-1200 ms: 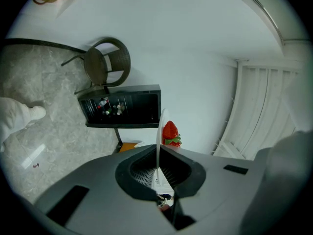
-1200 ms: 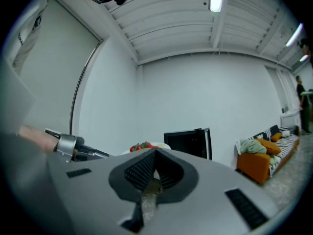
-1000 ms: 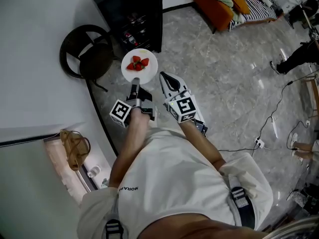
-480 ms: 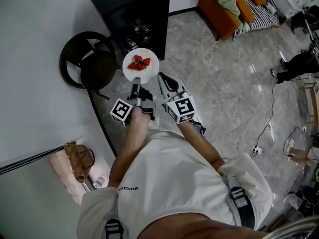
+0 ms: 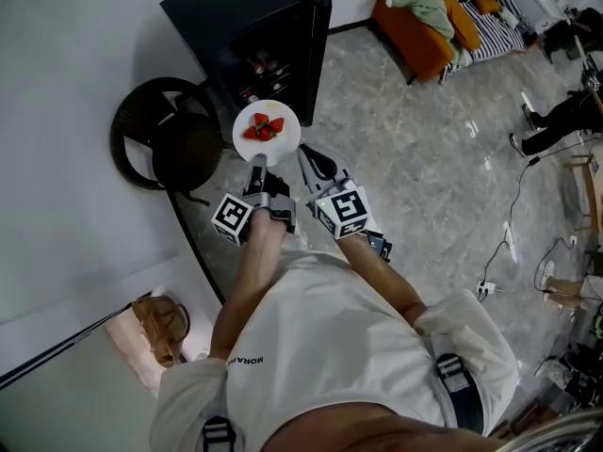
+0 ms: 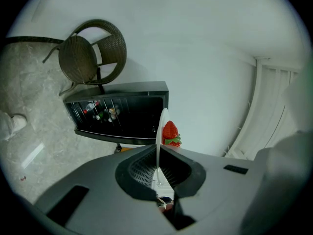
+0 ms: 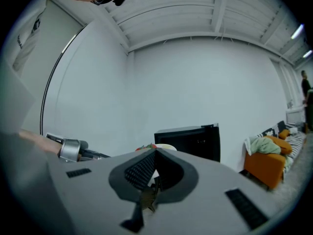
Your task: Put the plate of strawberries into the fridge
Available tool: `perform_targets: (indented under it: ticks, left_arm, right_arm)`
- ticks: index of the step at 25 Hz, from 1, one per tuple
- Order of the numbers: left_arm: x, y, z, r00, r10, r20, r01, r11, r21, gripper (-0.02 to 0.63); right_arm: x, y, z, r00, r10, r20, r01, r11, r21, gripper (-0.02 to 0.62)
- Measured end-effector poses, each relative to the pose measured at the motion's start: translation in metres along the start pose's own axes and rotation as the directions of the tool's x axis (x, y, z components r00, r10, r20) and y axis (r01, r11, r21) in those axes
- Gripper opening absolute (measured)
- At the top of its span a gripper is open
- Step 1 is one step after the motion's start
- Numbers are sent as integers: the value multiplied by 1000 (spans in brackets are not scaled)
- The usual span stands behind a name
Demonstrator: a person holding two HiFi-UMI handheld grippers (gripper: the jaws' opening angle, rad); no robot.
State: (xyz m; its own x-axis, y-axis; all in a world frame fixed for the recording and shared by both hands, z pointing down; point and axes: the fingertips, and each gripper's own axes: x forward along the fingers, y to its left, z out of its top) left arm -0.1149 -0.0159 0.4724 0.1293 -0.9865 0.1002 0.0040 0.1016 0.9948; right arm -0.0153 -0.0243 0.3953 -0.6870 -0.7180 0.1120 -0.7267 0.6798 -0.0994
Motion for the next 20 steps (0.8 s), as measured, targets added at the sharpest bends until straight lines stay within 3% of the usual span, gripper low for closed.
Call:
perform_targets:
  ticks: [9,20]
  left_arm:
    - [52,4,34,999,15,-36,-14,1000,14,9]
    - [65,12,43,999,8,-45,-8,1000,12,9]
  right_arm:
    - [60,-14,8,1000,-20,-1,20,1000,-6,12]
    - [70,-15,0,999,-20,-29,19,999,-35,12]
